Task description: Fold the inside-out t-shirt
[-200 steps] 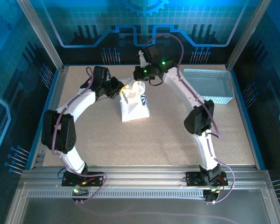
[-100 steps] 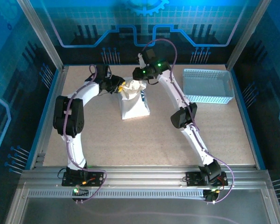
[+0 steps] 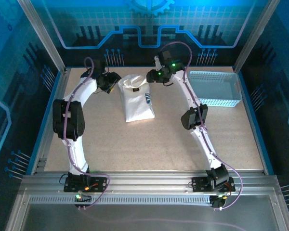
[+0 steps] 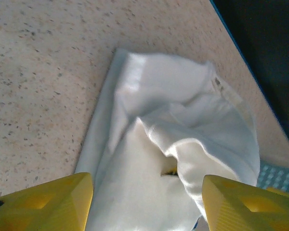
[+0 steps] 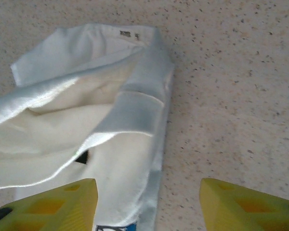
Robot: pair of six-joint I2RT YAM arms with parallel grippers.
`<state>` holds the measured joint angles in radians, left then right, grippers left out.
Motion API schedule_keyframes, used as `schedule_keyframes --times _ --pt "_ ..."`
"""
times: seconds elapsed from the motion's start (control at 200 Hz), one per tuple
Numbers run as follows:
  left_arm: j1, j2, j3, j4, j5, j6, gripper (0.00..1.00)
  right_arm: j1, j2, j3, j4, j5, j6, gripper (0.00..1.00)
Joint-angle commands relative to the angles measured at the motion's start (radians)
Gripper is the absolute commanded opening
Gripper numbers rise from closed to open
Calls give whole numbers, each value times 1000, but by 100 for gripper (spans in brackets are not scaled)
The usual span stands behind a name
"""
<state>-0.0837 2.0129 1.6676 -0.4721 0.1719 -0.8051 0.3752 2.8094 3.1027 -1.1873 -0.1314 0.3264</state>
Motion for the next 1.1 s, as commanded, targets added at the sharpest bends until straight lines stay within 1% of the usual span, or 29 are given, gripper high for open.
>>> schedule_keyframes --times 0.0,0.055,0.095,0.17,0.23,0.265,0.38,0.47,0.535,0.595,0.67,0.77,0.88,0.945,1.02,1.095 --pt "-70 -47 17 -74 -54 151 63 9 -56 70 -74 4 -60 57" --pt "-99 -40 27 -77 -94 191 63 14 -50 70 -78 -2 -72 55" --pt "-113 -26 43 -77 -101 215 60 20 -46 70 -78 -1 -79 54" --pt "-117 14 84 -77 -40 221 55 34 -31 71 -73 -21 -95 52" --pt "-119 35 93 -44 11 213 53 45 -20 70 -69 -21 -102 51" --pt "-122 48 102 -29 34 208 50 49 -12 70 -64 -24 -102 49" --pt "-125 113 181 -31 65 201 45 53 12 70 -29 -59 -82 45" --pt "-120 175 246 -31 79 185 42 53 33 70 13 -120 -70 45" --pt "-114 218 293 -7 93 169 41 53 47 70 41 -139 -62 45" --pt "-105 269 358 -12 115 151 37 50 58 70 71 -153 -52 45" --pt "-89 327 435 -18 114 120 32 44 72 69 119 -176 -37 45" --pt "-63 372 482 5 96 70 25 34 95 69 199 -205 -18 45" --pt "-14 388 489 79 90 0 26 21 110 70 264 -223 13 45" --pt "14 413 534 87 81 -25 27 18 112 69 285 -218 23 45" --pt "40 469 639 66 101 -44 30 14 110 70 302 -204 25 45" --pt "61 533 774 -23 118 -45 32 10 109 69 330 -182 28 48"
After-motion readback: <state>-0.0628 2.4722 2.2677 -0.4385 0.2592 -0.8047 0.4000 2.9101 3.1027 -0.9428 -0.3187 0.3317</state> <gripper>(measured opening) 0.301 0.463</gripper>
